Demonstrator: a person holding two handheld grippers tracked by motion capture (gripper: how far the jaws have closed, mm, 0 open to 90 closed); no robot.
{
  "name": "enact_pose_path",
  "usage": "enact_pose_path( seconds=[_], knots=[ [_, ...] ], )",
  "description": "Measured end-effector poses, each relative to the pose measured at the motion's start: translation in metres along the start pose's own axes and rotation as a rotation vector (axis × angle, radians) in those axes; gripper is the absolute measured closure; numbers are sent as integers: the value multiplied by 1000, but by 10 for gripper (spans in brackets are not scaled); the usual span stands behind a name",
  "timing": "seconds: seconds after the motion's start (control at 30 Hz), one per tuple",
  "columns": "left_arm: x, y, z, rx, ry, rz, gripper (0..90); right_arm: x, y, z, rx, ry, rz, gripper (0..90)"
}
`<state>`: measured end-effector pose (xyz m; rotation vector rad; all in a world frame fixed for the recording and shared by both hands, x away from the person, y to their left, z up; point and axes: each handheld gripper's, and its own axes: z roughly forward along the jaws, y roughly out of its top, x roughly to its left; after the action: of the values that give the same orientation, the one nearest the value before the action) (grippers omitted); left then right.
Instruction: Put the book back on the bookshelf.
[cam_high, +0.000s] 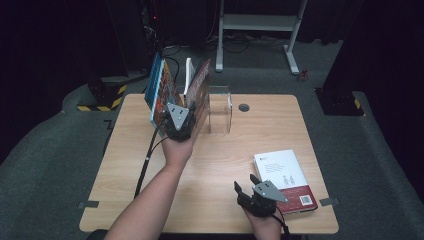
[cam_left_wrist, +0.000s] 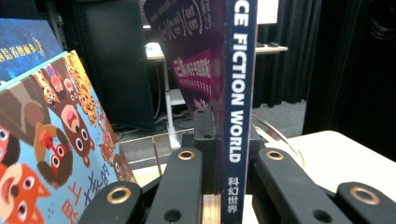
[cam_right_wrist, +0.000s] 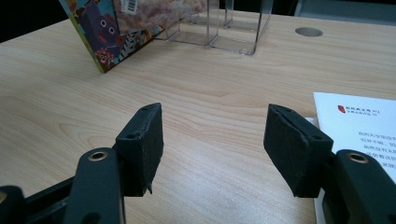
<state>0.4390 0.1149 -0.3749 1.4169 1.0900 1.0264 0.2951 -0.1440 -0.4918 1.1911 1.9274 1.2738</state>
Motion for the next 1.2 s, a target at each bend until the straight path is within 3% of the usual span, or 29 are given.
enact_pose_path(
  seconds=[0.13,0.67,1.2],
  knots=[
    [0,0,9,1,20,0,840,0,0,0,-2,3,-1,374],
    [0,0,39,7,36,-21,840,-2,1,-2,-9,6,5,376],
    [2,-10,56,9,45,-64,839,-2,0,-1,-2,9,3,376]
  ],
)
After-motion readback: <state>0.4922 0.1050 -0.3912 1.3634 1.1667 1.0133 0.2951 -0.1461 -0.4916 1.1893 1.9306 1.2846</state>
